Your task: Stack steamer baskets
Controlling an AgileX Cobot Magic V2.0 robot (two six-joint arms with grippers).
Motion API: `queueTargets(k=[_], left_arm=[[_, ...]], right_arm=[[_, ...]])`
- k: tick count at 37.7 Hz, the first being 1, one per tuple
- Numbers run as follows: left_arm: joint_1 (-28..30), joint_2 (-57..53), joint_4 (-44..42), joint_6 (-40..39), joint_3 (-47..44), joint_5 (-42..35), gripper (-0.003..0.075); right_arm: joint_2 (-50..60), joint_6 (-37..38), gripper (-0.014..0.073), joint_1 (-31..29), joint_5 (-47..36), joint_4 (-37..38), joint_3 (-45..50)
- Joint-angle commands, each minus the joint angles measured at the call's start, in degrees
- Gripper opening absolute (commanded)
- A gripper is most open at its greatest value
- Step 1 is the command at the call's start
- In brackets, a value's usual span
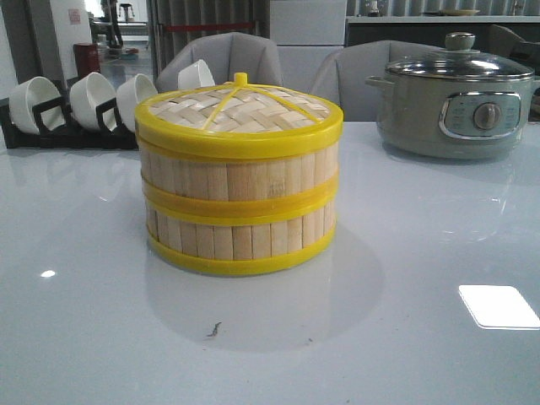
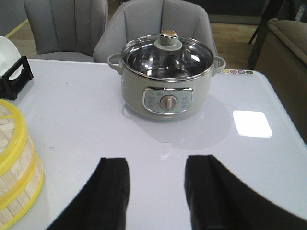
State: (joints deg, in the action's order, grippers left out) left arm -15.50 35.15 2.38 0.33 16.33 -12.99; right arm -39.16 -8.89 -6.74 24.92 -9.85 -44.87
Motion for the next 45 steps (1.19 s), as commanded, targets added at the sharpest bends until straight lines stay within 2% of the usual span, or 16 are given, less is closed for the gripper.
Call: queueTargets(k=[1,6,11,20,23,28,29,31,45], left_arm=[[0.08,0.32,0.17,0.15,1.67,-5.3,0.0097],[0.08,0.32,0.17,0.15,1.67,-5.3,0.0097],[0.08,0.32,0.17,0.15,1.67,-5.3,0.0097],[0.08,0.32,0.17,0.15,1.67,-5.3,0.0097],[0.08,0.32,0.17,0.15,1.67,-5.3,0.0097],[0.08,0.32,0.17,0.15,1.67,-5.3,0.0097],[0.08,0.32,0.17,0.15,1.67,-5.3,0.0097],[0.08,0.32,0.17,0.15,1.67,-5.3,0.0097],[0.08,0.32,0.17,0.15,1.67,-5.3,0.0097]], right_arm=[[7.4,-0.23,0.0391,-0.48,-5.56,0.12,4.25],[15.77,-0.23,0.0391,-2.77,-4.14,0.12,11.25],[19.56,-0.23,0.0391,-3.8,-4.04,0.12,17.07],[21.28,-0.23,0.0388,-3.8,-10.73,0.12,25.9],[21.28,-0.23,0.0327,-3.8,-12.47,0.12,27.54],[21.28,-0.23,0.0064,-3.8,-12.92,0.12,28.06],[21.28,-0.18,0.0039,-3.8,-13.03,0.05,28.06],[21.28,-0.18,0.0075,-3.8,-13.04,0.05,28.06],[21.22,-0.18,0.0076,-3.53,-10.54,-0.01,28.06]])
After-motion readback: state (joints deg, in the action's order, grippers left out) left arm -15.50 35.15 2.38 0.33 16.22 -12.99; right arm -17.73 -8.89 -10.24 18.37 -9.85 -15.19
